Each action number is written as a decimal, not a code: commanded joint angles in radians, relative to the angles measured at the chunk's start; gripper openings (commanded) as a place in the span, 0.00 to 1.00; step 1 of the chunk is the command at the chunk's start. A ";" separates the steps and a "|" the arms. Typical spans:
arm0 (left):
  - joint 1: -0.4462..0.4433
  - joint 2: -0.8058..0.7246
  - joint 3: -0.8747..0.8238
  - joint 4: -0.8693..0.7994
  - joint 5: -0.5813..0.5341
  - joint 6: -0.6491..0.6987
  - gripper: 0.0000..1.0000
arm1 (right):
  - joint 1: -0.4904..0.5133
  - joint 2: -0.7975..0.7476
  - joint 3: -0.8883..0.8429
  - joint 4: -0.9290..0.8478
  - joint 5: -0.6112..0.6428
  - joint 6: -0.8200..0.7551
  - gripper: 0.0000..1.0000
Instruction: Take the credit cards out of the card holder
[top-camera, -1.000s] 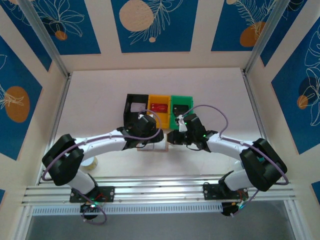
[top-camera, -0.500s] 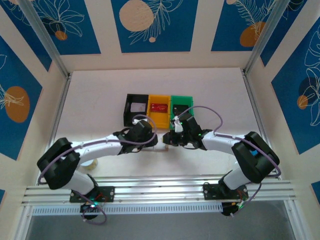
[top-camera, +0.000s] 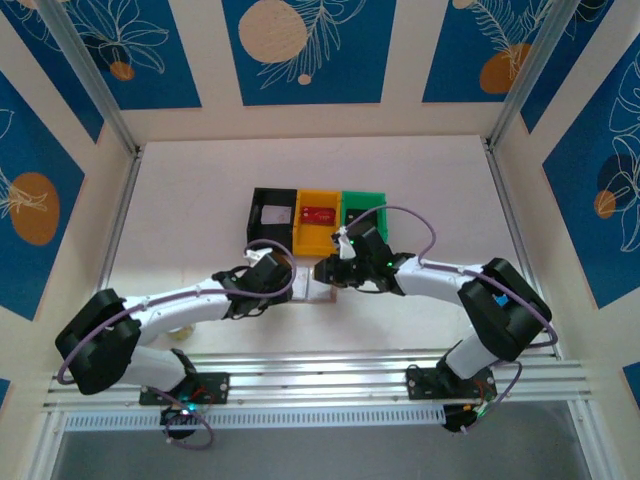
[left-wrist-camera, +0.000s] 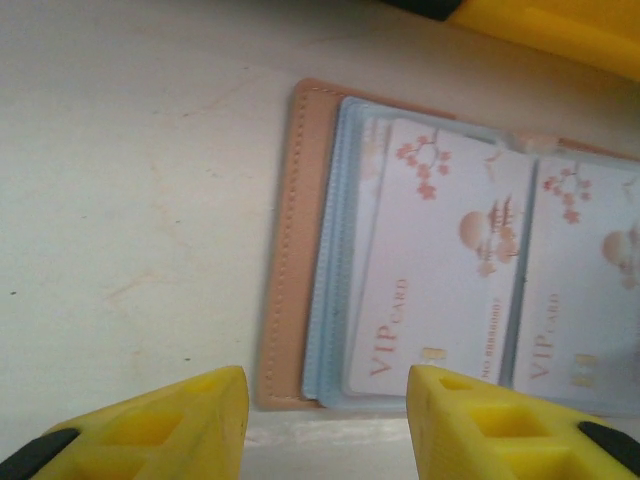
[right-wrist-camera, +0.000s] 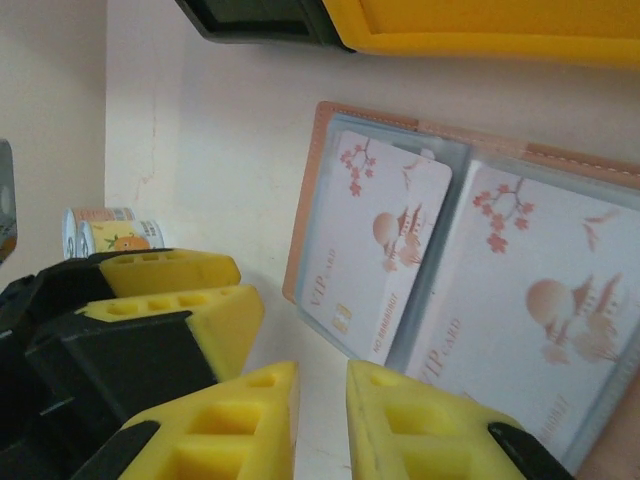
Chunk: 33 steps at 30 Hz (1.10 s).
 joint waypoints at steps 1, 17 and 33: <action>0.013 -0.007 -0.020 -0.056 -0.025 -0.020 0.46 | 0.018 0.035 0.042 -0.057 0.032 0.028 0.23; 0.023 0.105 0.021 -0.078 -0.001 -0.015 0.52 | 0.059 0.157 0.123 -0.063 0.070 0.052 0.29; 0.023 0.203 -0.035 0.002 0.070 -0.047 0.52 | 0.059 0.192 0.129 -0.042 0.130 0.023 0.30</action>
